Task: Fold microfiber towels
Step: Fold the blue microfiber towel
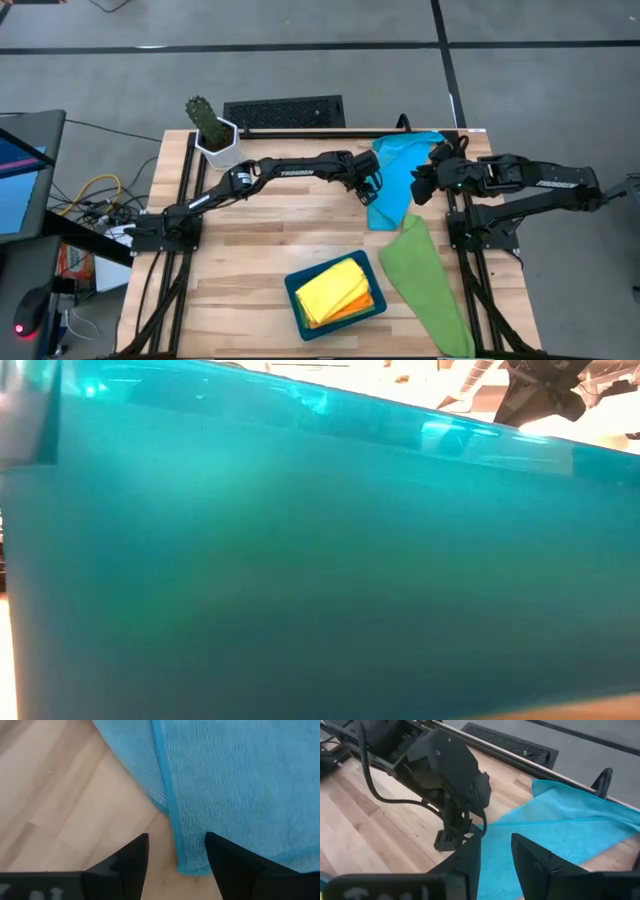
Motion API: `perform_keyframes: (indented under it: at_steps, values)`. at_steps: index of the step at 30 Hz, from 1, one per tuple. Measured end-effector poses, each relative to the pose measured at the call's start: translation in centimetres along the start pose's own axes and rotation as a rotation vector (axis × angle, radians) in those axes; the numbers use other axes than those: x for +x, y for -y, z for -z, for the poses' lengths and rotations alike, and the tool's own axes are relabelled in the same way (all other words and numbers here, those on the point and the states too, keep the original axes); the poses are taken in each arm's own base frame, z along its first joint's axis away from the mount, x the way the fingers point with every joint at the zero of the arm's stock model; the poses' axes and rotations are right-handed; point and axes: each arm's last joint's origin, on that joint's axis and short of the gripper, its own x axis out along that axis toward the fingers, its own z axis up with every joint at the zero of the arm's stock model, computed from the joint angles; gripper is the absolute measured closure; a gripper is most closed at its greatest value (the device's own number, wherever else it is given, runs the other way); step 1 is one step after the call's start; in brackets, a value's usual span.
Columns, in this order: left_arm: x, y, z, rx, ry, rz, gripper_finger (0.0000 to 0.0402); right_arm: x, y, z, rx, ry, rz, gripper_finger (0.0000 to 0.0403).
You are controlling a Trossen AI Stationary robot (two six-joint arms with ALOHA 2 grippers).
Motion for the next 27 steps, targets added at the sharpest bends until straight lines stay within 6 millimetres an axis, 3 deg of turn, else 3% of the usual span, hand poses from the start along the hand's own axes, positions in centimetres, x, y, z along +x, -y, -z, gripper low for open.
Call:
perform_keyframes:
  at_steps: [4, 11, 20, 27]
  values:
    - [0.0, -0.3, 0.3, -0.060, -0.050, 0.049, 0.0258, 0.0, 0.0, 0.0, 0.001, 0.002, -0.001, 0.0270]
    - [0.0, -0.1, 0.4, 0.006, -0.066, 0.105, 0.0388, 0.0, 0.0, 0.0, -0.001, 0.003, 0.000, 0.0270]
    - [-0.5, -0.2, 0.5, -0.037, -0.115, 0.134, 0.0401, 0.0, 0.0, 0.0, -0.009, 0.004, 0.001, 0.0271]
    - [-4.5, -0.2, -1.1, -0.030, -0.137, 0.135, 0.0401, 0.4, -0.3, 0.0, -0.049, -0.012, 0.013, 0.0270]
